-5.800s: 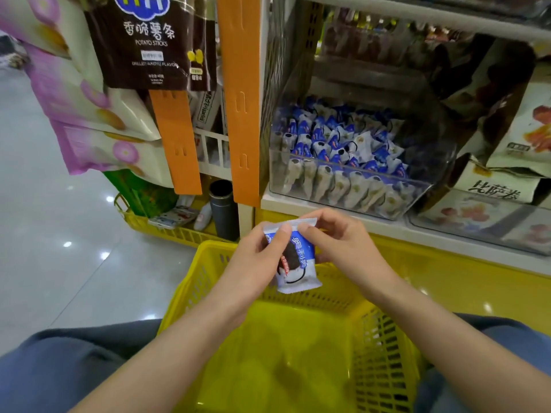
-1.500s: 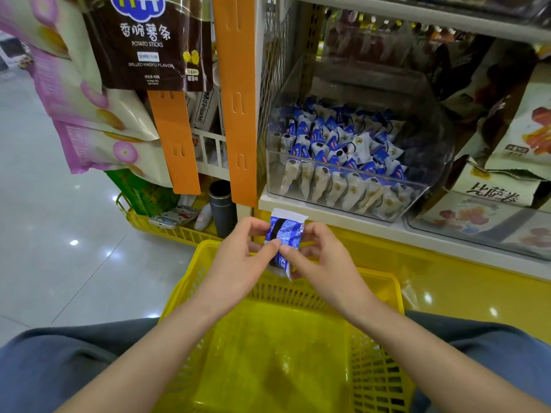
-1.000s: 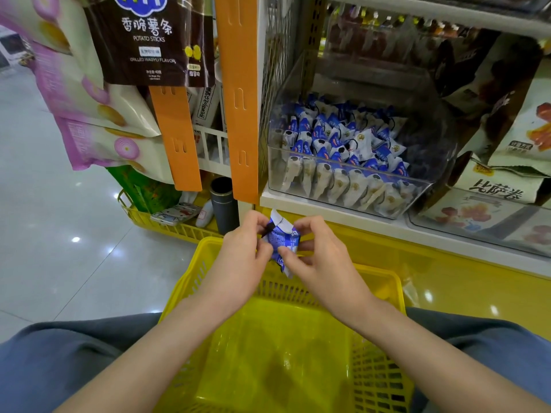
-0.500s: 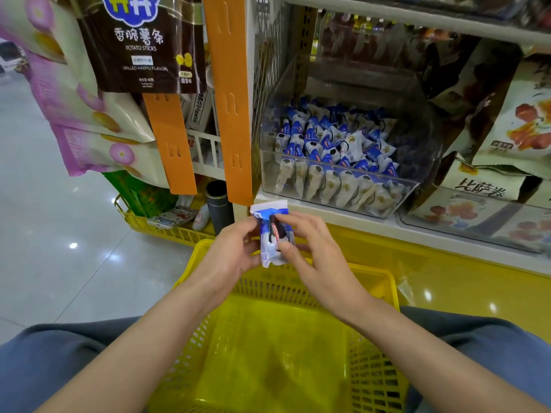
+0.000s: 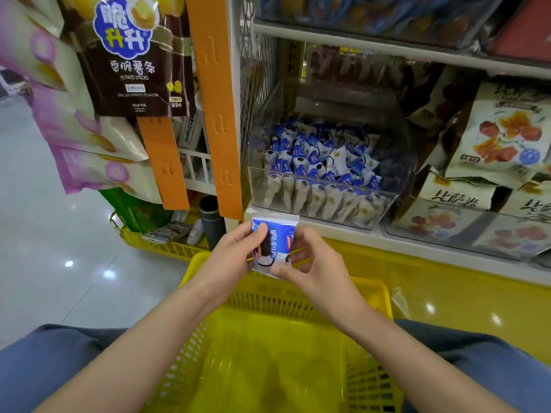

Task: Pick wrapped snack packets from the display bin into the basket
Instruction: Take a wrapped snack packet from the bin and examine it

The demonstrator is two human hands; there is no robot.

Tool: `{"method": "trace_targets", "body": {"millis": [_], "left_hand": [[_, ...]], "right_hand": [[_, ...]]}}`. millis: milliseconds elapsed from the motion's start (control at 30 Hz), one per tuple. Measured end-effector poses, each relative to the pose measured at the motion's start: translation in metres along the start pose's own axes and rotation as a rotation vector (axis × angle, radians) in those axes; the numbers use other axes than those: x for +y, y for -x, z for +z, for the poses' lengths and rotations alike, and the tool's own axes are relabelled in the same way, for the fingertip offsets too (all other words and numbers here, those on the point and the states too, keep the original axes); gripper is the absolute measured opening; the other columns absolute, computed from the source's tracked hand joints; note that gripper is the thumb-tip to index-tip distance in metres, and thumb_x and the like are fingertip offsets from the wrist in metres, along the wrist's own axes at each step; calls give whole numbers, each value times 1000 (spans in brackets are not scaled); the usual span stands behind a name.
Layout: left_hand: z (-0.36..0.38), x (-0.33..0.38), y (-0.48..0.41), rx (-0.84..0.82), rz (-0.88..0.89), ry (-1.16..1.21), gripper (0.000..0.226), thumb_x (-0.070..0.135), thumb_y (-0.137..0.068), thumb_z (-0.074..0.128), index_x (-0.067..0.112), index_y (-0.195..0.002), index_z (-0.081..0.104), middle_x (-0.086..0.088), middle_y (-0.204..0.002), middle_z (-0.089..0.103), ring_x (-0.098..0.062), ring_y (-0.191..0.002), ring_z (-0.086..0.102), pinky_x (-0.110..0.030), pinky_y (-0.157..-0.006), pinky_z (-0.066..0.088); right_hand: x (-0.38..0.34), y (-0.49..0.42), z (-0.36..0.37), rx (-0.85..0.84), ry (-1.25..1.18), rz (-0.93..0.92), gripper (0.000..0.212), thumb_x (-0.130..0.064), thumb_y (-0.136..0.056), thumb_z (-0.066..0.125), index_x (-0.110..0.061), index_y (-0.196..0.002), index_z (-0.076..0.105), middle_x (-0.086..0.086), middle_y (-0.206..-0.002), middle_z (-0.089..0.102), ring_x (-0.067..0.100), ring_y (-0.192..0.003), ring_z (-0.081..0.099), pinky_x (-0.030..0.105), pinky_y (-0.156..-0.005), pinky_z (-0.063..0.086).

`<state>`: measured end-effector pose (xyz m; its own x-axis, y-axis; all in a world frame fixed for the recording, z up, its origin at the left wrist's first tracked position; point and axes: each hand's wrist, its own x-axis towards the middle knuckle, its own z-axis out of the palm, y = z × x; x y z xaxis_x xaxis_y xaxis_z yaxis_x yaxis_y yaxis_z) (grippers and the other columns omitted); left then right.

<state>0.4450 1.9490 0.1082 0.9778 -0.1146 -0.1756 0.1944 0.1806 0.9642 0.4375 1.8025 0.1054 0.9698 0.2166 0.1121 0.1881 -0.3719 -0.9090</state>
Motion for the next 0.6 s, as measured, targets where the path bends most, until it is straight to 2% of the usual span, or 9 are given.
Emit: {"method": "trace_targets", "body": {"millis": [67,133,200,267,333,400,467,533,600], "left_hand": [[3,3,-1,-48,46,-49,26,26,-89,50,11,-101,67,-17,-100,70,-21,-89,63,-36,-80,50],[6,3,-2,-69,104,-160,27,22,-93,49,2,-99,65,-24,-96,66,-18,-84,59,-36,-78,46],[12,3,-1,-96,142,-253,19,20,-92,51,7,-87,65,-9,-75,65,-5,-71,55,-22,-68,44],[19,1,-2,-172,88,-281,15,20,-89,57,9,-96,64,-2,-84,66,-6,-76,58,-22,-70,46],[24,-2,-5,-242,12,-287,26,17,-87,61,9,-112,60,-5,-106,68,-9,-90,62,-23,-74,51],[28,-3,-7,-260,17,-275,27,15,-86,63,12,-113,59,-2,-107,67,-4,-85,64,-21,-65,52],[26,1,-10,-222,51,-239,26,15,-86,63,16,-112,59,4,-102,68,-1,-81,64,-20,-62,51],[17,7,-14,-141,74,-171,27,16,-86,63,17,-113,58,3,-101,67,1,-81,65,-19,-61,52],[1,15,-17,-30,76,-92,25,18,-87,62,18,-111,58,0,-103,66,-1,-81,64,-18,-59,52]], "right_hand": [[0,6,-1,11,-10,-1,34,-19,-77,73,-37,-92,48,-17,-91,60,0,-75,57,25,-67,51],[1,11,-5,40,-48,31,17,-25,-84,65,-31,-93,52,-12,-94,63,6,-80,61,36,-73,54],[2,15,-12,82,-57,55,10,-25,-87,62,-19,-90,55,-5,-88,66,12,-80,62,44,-76,52],[3,18,-23,142,-42,53,12,-22,-88,60,-13,-82,56,-4,-75,63,13,-71,58,47,-73,51],[3,19,-33,195,-26,71,15,-20,-88,60,-8,-80,57,3,-73,63,19,-67,58,44,-69,51],[1,17,-41,176,-29,87,13,-19,-89,59,-8,-83,58,2,-76,65,9,-66,61,30,-64,52],[-7,9,-49,118,-36,77,9,-21,-91,55,-14,-93,59,-2,-86,66,3,-76,63,20,-70,52],[-18,-13,-57,134,34,23,21,-27,-92,51,-20,-111,58,-6,-102,65,5,-93,63,21,-81,51],[-33,-46,-62,207,168,-42,30,-29,-94,50,-21,-122,55,-9,-110,62,7,-100,60,25,-87,49]]}}
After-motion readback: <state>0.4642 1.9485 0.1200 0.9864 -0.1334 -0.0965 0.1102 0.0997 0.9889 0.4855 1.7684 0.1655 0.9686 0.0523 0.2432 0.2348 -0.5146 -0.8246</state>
